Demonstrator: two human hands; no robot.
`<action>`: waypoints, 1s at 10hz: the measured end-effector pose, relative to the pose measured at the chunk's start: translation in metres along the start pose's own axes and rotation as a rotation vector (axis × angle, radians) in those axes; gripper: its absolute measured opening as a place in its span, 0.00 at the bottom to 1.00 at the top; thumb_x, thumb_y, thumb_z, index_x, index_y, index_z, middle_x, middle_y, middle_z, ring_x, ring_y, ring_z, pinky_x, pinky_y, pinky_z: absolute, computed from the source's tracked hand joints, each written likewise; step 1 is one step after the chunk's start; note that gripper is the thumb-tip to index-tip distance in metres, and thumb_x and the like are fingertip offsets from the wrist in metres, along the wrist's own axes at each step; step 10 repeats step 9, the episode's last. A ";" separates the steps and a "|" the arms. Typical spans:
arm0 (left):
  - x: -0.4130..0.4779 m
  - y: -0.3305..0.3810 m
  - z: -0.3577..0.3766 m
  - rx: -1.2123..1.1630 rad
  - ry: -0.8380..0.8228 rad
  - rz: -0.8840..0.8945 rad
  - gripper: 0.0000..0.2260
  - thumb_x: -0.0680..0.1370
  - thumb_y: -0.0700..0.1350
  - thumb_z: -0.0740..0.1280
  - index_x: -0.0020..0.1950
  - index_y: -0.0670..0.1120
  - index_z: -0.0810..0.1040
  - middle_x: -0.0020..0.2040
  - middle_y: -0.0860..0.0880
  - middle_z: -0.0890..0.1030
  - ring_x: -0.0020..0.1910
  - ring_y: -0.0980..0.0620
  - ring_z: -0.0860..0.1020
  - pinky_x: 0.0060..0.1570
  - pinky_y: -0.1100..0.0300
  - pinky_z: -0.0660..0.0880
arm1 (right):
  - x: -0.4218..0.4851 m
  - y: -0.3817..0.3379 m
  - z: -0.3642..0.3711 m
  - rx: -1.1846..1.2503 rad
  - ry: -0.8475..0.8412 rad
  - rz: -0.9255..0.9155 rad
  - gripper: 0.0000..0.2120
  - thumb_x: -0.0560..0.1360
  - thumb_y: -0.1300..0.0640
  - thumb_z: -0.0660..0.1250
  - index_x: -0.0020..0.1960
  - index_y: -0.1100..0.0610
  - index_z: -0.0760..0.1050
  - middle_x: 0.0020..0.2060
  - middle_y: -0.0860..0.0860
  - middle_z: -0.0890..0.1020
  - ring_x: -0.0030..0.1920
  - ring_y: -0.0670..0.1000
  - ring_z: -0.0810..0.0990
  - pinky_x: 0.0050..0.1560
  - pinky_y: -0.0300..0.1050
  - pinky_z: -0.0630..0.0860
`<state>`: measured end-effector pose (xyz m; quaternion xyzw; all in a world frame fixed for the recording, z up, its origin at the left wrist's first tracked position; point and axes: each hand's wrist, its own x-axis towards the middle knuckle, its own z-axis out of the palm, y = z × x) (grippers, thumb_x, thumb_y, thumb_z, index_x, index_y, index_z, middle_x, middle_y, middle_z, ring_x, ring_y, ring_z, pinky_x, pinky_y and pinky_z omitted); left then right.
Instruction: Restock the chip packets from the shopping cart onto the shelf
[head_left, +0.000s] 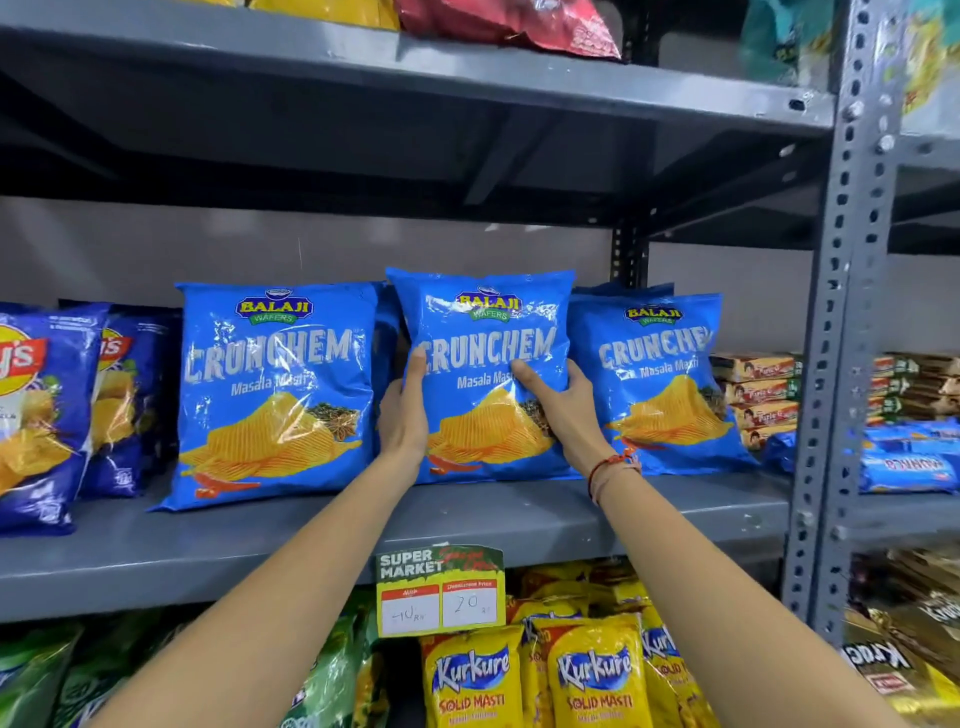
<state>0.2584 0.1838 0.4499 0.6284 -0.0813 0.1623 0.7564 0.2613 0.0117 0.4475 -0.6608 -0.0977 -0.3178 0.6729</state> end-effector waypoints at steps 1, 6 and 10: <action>0.001 -0.006 0.001 -0.012 0.014 0.019 0.36 0.66 0.74 0.56 0.64 0.52 0.73 0.64 0.48 0.77 0.61 0.46 0.74 0.64 0.43 0.69 | -0.003 0.001 0.002 -0.024 0.021 -0.009 0.28 0.69 0.49 0.75 0.64 0.58 0.72 0.59 0.52 0.81 0.59 0.52 0.80 0.65 0.56 0.75; -0.015 -0.010 0.002 0.270 0.136 0.325 0.26 0.79 0.55 0.56 0.74 0.45 0.58 0.73 0.44 0.64 0.71 0.46 0.62 0.69 0.50 0.61 | -0.027 -0.010 -0.003 -0.251 0.306 -0.229 0.31 0.72 0.44 0.70 0.69 0.57 0.67 0.57 0.52 0.77 0.57 0.49 0.75 0.56 0.40 0.71; -0.026 -0.006 -0.020 0.531 0.045 0.660 0.28 0.79 0.53 0.59 0.75 0.46 0.53 0.77 0.47 0.57 0.75 0.51 0.55 0.71 0.56 0.55 | -0.083 -0.083 -0.015 -0.130 0.416 -0.513 0.10 0.74 0.47 0.68 0.53 0.47 0.73 0.50 0.46 0.80 0.51 0.39 0.77 0.47 0.28 0.74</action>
